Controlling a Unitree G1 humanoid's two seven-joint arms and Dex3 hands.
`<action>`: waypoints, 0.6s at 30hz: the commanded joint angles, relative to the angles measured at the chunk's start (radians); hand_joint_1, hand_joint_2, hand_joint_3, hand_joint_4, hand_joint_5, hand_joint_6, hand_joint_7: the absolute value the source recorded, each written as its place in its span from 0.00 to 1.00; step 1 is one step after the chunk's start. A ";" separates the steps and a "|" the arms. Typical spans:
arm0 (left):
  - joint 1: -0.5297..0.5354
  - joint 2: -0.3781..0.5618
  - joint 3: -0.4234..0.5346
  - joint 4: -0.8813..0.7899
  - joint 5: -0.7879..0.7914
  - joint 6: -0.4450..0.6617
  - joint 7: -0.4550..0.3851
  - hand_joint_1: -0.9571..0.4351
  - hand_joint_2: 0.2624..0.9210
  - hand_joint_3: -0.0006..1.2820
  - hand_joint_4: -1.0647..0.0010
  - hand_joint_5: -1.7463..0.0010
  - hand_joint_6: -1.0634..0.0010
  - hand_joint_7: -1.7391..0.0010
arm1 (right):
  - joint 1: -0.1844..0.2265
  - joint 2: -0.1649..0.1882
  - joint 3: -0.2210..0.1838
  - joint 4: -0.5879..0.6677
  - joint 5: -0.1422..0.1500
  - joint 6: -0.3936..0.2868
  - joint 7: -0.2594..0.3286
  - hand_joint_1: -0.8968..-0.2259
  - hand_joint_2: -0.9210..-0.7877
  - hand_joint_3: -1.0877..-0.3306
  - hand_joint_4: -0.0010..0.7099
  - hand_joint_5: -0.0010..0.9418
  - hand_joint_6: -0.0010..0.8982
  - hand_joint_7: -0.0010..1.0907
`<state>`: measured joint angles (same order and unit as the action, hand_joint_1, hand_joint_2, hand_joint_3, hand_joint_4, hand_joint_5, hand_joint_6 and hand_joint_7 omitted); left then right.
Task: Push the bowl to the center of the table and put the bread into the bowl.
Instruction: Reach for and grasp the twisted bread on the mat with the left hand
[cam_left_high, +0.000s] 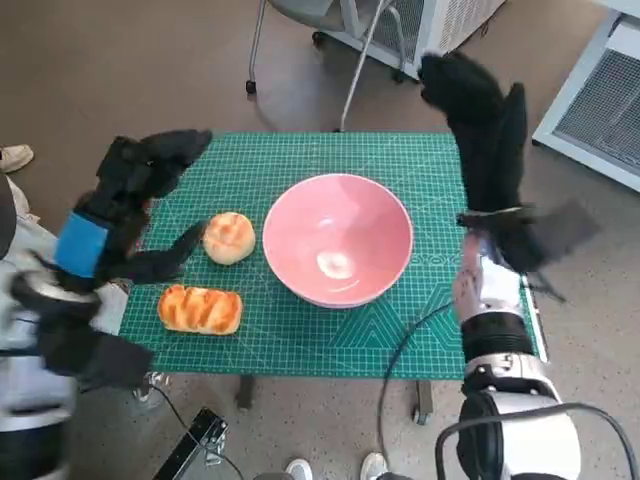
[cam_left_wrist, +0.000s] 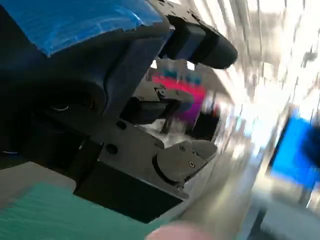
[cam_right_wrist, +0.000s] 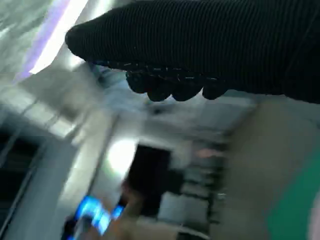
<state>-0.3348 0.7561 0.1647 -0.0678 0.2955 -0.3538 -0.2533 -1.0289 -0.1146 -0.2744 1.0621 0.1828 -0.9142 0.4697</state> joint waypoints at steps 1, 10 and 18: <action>0.002 0.122 0.009 -0.066 -0.055 0.073 -0.174 0.69 0.54 0.48 0.81 1.00 0.99 0.62 | 0.052 -0.014 0.023 -0.054 0.022 -0.028 0.053 0.43 0.00 0.50 0.50 0.02 0.13 0.66; 0.017 0.284 -0.014 -0.172 -0.052 0.239 -0.436 0.78 0.68 0.25 0.87 1.00 0.77 0.88 | 0.097 -0.015 0.049 -0.131 0.018 -0.022 0.027 0.45 0.00 0.51 0.50 0.02 0.13 0.67; 0.021 0.339 -0.092 -0.226 -0.011 0.355 -0.583 0.78 0.80 0.11 0.90 1.00 0.71 0.98 | 0.105 -0.021 0.065 -0.136 -0.005 -0.017 -0.010 0.49 0.00 0.49 0.50 0.02 0.12 0.67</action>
<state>-0.3280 1.0794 0.1058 -0.2749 0.2709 -0.0246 -0.7994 -0.9516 -0.1290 -0.2201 0.9244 0.1884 -0.9491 0.4731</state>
